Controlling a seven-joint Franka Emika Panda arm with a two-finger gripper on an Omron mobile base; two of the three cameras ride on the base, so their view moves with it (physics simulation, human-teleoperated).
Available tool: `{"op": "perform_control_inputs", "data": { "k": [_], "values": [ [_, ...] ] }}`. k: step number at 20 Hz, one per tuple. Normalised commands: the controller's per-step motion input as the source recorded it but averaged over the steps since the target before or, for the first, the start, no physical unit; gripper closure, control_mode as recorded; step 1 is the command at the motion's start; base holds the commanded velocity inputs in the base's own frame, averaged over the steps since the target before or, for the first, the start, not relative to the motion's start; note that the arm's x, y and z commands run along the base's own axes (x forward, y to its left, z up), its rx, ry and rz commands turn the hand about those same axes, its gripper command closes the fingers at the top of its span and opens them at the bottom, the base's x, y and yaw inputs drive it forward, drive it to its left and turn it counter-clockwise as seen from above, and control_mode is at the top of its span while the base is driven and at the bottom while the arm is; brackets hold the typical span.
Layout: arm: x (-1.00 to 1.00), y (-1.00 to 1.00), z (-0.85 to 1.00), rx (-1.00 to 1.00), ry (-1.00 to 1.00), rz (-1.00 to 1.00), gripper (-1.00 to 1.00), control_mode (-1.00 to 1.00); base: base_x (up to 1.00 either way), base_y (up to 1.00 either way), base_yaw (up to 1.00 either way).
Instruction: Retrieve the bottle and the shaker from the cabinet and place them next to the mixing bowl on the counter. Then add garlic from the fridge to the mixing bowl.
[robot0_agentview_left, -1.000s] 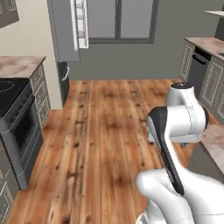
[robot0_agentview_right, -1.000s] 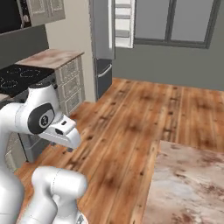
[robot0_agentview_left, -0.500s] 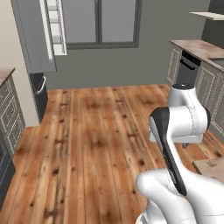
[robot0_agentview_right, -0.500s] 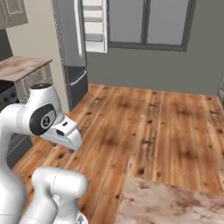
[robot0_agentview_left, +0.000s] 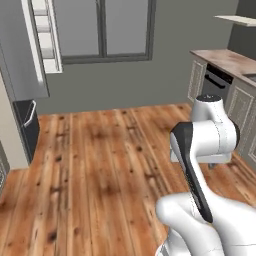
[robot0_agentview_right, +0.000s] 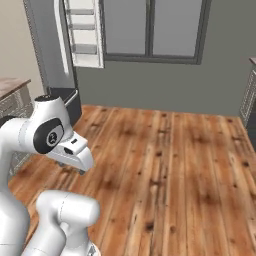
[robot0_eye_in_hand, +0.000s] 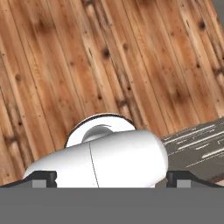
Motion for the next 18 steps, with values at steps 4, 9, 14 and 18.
{"op": "perform_control_inputs", "data": {
  "k": [4, 9, 14, 18],
  "values": [
    [0.00, 0.00, 0.00, 0.00, 0.00, 0.00, -1.00, 1.00, 1.00, 0.12, -0.01],
    [0.00, 0.00, 0.00, 0.00, 0.00, 0.00, -1.00, 1.00, 1.00, 0.00, 0.00],
    [0.00, 0.00, 0.00, 0.00, 0.00, 0.00, -1.00, 1.00, 0.99, -0.01, 0.14],
    [0.00, 0.00, 0.00, 0.00, 0.00, 0.00, -1.00, 1.00, 0.88, -0.09, 0.47]
  ]
}}
